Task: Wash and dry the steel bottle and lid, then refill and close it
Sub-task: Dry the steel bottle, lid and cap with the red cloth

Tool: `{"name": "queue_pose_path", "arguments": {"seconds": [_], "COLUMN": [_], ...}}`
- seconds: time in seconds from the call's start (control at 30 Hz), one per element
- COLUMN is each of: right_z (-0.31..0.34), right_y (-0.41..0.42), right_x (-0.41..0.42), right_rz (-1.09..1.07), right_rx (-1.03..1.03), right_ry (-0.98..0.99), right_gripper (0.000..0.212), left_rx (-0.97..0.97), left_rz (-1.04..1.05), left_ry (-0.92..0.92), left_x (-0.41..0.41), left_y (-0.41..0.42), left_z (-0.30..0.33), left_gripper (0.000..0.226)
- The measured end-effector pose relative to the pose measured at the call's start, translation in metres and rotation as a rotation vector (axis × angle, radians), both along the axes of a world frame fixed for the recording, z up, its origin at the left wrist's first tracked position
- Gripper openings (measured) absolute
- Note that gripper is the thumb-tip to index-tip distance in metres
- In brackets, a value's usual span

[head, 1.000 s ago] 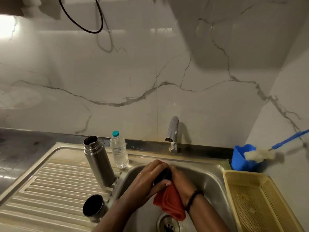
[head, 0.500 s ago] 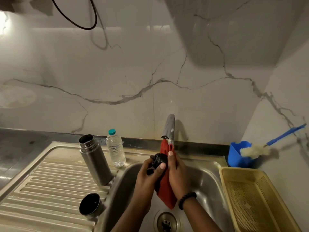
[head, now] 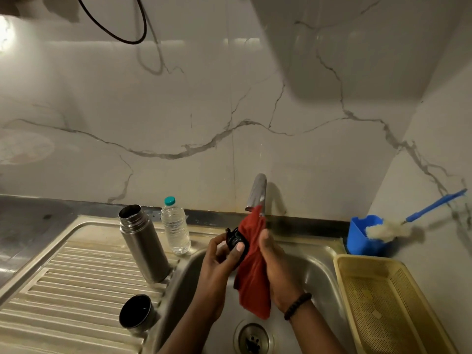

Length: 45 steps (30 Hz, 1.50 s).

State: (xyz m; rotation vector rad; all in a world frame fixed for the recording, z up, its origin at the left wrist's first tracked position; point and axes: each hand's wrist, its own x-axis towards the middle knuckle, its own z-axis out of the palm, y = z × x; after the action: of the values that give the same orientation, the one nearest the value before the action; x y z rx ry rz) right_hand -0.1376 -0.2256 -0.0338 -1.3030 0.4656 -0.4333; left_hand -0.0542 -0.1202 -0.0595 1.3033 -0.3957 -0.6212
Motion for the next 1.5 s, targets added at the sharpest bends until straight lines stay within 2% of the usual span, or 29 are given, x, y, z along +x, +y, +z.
{"name": "queue_pose_path", "arguments": {"seconds": [0.07,0.1,0.23,0.3,0.33,0.4,0.5,0.7,0.87,0.97,1.03,1.23,1.33,1.5], "right_z": [-0.004,-0.005,-0.009,-0.009,-0.012,-0.015,-0.02,-0.016,-0.01,-0.01,-0.012,-0.017,-0.012,-0.019], "right_y": [0.005,0.008,0.005,-0.002,-0.005,-0.002,0.011,0.002,-0.011,-0.01,-0.005,-0.01,-0.017,-0.009], "right_x": [0.008,0.01,0.006,0.003,0.002,0.002,0.008,0.01,0.012,0.011,0.009,0.007,0.008,0.003], "right_rz": [-0.047,-0.084,-0.161,-0.291,-0.334,-0.298,-0.135,-0.155,-0.274,-0.244,-0.193,-0.189,-0.226,-0.09], "right_rx": [-0.278,-0.316,0.117,0.195,0.203,0.078,-0.183,-0.264,-0.154,0.018,0.124,-0.002,0.005,0.109], "right_ry": [0.034,0.021,-0.115,-0.151,-0.157,-0.112,0.029,0.035,-0.027,-0.061,-0.075,-0.047,-0.062,-0.058], "right_gripper": [0.027,0.023,0.033,0.034,0.036,0.04,0.026,0.023,0.027,0.039,0.041,0.038,0.032,0.038], "left_rx": [-0.045,-0.066,-0.079,-0.091,-0.084,-0.061,-0.024,-0.025,-0.059,-0.04,-0.028,-0.073,-0.079,-0.015], "left_rz": [0.044,0.067,0.088,0.117,0.129,0.097,-0.033,-0.057,0.032,0.0,-0.048,-0.029,-0.013,-0.102], "left_ry": [0.067,0.1,0.184,0.17,0.143,0.084,0.061,-0.002,0.05,0.047,0.039,0.095,0.104,0.063], "left_x": [-0.001,-0.002,0.004,0.008,0.007,0.002,-0.013,-0.008,-0.014,-0.018,-0.018,-0.013,-0.016,-0.014], "left_y": [-0.003,-0.004,-0.003,0.0,0.001,-0.001,-0.011,-0.008,-0.012,-0.018,-0.021,-0.014,-0.015,-0.018], "left_z": [-0.002,-0.002,-0.006,-0.008,-0.009,-0.008,-0.004,0.0,-0.004,-0.003,0.0,-0.002,-0.004,0.001], "left_gripper": [0.048,0.046,0.046,0.045,0.043,0.038,0.036,0.04,0.044,0.04,0.042,0.036,0.032,0.041]}}
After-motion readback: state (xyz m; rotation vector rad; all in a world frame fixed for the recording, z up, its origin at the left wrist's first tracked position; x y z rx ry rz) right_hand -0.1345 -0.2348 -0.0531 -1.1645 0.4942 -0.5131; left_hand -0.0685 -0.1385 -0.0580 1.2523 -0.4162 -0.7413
